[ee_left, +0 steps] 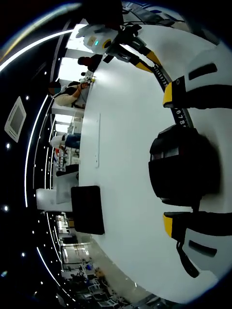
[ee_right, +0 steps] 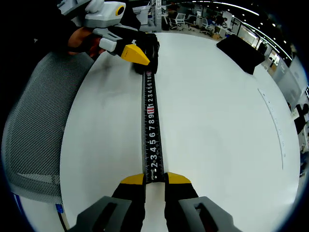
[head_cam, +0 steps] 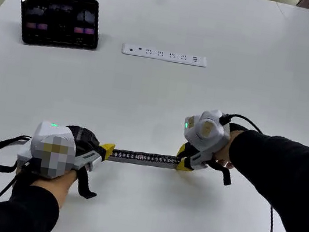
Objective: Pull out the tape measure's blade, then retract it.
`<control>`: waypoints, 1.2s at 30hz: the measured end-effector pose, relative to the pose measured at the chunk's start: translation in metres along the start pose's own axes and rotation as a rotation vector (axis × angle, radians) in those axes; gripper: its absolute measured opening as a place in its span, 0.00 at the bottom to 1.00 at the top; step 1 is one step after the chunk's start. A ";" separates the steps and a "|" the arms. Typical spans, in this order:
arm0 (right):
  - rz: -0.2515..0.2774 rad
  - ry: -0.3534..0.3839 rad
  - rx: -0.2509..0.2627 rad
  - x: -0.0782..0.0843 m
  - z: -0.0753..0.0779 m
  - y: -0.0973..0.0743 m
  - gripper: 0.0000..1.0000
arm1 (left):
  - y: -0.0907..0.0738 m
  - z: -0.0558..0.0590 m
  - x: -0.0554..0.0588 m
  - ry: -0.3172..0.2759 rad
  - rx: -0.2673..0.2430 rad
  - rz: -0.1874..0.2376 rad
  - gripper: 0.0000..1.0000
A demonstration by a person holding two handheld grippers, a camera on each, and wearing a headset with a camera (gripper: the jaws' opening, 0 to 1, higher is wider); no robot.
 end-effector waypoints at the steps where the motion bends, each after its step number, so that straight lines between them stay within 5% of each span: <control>1: 0.001 0.010 0.002 0.000 0.000 0.000 0.11 | 0.000 0.000 0.000 0.001 -0.004 0.003 0.82; 9: -0.016 -0.004 0.006 0.000 0.000 0.001 0.11 | 0.001 0.002 0.000 0.020 -0.026 0.010 0.76; 14: -0.042 -0.001 0.005 -0.001 0.001 0.002 0.11 | 0.001 -0.003 0.001 0.017 -0.058 -0.008 0.70; 21: -0.077 0.003 0.010 -0.001 0.002 0.002 0.11 | 0.001 -0.006 0.002 0.014 -0.042 -0.050 0.64; 36: -0.039 0.032 0.014 -0.012 0.003 0.005 0.10 | 0.002 -0.006 0.006 0.024 -0.035 -0.096 0.62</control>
Point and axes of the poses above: the centre of the closed fingertips' face, and the gripper's own axes: y roughly forward along the fingers, z roughly to its right, x roughly out of its underside, the point moved 2 cm from there along -y, roughly backward along the fingers, and after that the axes turned 7 degrees about x, right-handed, at the moved point
